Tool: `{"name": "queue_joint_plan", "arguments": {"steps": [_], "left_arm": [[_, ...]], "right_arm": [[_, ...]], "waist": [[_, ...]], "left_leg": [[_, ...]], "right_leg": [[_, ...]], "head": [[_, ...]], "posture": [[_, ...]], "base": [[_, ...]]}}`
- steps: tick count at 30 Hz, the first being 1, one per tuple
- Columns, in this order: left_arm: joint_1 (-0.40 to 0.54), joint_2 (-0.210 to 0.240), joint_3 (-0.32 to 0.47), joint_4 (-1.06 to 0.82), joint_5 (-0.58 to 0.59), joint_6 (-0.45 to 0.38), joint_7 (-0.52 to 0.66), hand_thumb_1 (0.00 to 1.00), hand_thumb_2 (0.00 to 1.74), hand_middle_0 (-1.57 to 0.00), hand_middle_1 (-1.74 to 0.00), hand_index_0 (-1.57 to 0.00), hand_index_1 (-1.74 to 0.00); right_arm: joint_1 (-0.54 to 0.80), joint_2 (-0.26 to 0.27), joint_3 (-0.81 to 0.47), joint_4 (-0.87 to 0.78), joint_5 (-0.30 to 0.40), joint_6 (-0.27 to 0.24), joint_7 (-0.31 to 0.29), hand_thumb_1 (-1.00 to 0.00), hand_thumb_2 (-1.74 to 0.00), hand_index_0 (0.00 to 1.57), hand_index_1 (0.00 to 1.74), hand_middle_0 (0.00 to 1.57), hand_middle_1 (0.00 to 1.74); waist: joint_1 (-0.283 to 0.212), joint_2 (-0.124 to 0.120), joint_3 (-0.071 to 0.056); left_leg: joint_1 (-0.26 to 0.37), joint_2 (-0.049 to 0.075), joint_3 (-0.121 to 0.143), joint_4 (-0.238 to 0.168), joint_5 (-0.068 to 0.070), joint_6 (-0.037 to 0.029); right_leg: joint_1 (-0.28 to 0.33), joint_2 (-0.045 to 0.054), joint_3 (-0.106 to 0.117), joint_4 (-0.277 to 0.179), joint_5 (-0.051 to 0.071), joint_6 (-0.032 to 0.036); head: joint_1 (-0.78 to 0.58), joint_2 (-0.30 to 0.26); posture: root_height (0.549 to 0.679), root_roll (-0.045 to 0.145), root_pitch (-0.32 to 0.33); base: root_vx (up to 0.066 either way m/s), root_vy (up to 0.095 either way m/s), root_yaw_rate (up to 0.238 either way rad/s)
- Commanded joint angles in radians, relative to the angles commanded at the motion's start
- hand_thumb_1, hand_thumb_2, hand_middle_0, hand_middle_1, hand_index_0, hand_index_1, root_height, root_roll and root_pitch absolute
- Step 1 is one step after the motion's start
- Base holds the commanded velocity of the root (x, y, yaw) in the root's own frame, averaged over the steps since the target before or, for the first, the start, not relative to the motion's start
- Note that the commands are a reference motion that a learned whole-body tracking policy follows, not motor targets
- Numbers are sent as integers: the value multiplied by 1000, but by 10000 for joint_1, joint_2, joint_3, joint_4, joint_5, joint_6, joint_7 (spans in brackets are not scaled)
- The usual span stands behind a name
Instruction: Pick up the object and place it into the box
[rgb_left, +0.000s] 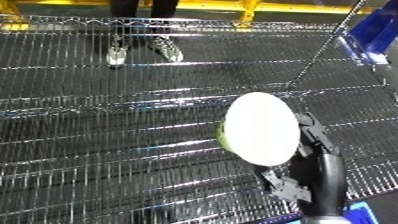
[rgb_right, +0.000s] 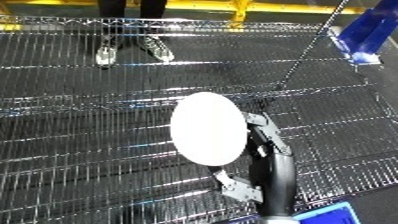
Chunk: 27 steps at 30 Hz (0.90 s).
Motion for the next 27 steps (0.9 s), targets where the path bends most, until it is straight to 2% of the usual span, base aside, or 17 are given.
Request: {"name": "queue_joint_plan", "arguments": {"steps": [3,5,8,11,15,19,21,25,27], "left_arm": [[-6,-133,58,59,119,-3,133,1000,1740,-1570,-1740,-1570,-1740],[9,-199,88,83,176,14,229,1000,1740,-1570,-1740,-1570,-1740],[102,-272,150,68,221,64,390,1000,1740,-1570,-1740,-1570,-1740],[235,-332,173,67,243,121,559,1000,1740,-1570,-1740,-1570,-1740],[511,-444,264,111,280,136,508,1000,1740,-1570,-1740,-1570,-1740],[654,-560,334,131,287,177,435,1000,1740,-1570,-1740,-1570,-1740],[644,-613,309,188,282,194,437,1000,1740,-1570,-1740,-1570,-1740],[572,-692,163,361,213,175,520,1000,1740,-1570,-1740,-1570,-1740],[554,-726,89,456,170,153,570,1000,1740,-1570,-1740,-1570,-1740]], "right_arm": [[639,310,-120,-377,-166,-147,-9,-1000,-1740,1570,1740,1570,1740],[1069,542,-176,-594,-244,-258,-58,-1000,-1740,1570,1740,1570,1740],[1821,928,-240,-987,-269,-460,-142,-1000,-1740,1570,1740,1570,1740],[2627,1325,-303,-1247,-256,-746,-96,-1000,-1740,1570,1740,1570,1740],[3547,1641,-510,-1383,-39,-994,328,-1000,-1740,1570,1740,1570,1740],[4135,1799,-552,-1466,236,-913,672,-1000,-1740,1570,1740,1570,1740],[4333,1865,-492,-1395,333,-882,714,-1000,-1740,1570,1740,1570,1740],[4629,1998,-328,-1087,472,-914,653,-1000,-1740,1570,1740,1570,1740],[4764,2054,-290,-922,518,-924,650,-1000,-1740,1570,1740,1570,1740]], "waist": [[-150,-106,0],[-248,-173,0],[-423,-285,0],[-629,-398,0],[-831,-492,0],[-967,-554,0],[-1019,-580,0],[-1122,-608,0],[-1181,-611,0]], "left_leg": [[336,36,31,-207,11,-16],[556,68,44,-295,-7,-23],[993,147,74,-464,-49,-43],[1572,248,90,-664,-99,-69],[2377,384,117,-961,-157,-137],[2997,474,192,-1241,-146,-190],[3246,515,206,-1326,-146,-204],[3703,597,228,-1464,-182,-218],[3900,629,246,-1521,-209,-219]], "right_leg": [[348,44,44,-253,51,14],[566,60,86,-381,74,20],[972,79,159,-621,110,40],[1516,76,243,-912,159,69],[2266,20,327,-1317,187,124],[2890,-6,386,-1731,235,117],[3137,-20,418,-1858,246,105],[3574,-91,489,-2079,274,110],[3760,-132,525,-2182,293,125]], "head": [[-132,-515],[-131,-589],[-290,-1536],[-267,-2123],[-270,-3110],[-242,-4585],[-210,-5604],[-230,-7302],[-197,-7767]], "posture": [[631,32,203],[632,32,193],[636,34,173],[639,36,144],[644,41,106],[650,47,78],[652,50,66],[655,54,42],[656,56,32]], "base": [[-25,41,-81],[-11,29,-78],[-5,44,-94],[28,54,-113],[44,45,-119],[11,41,-107],[6,34,-76],[19,40,-80],[34,48,-94]]}}
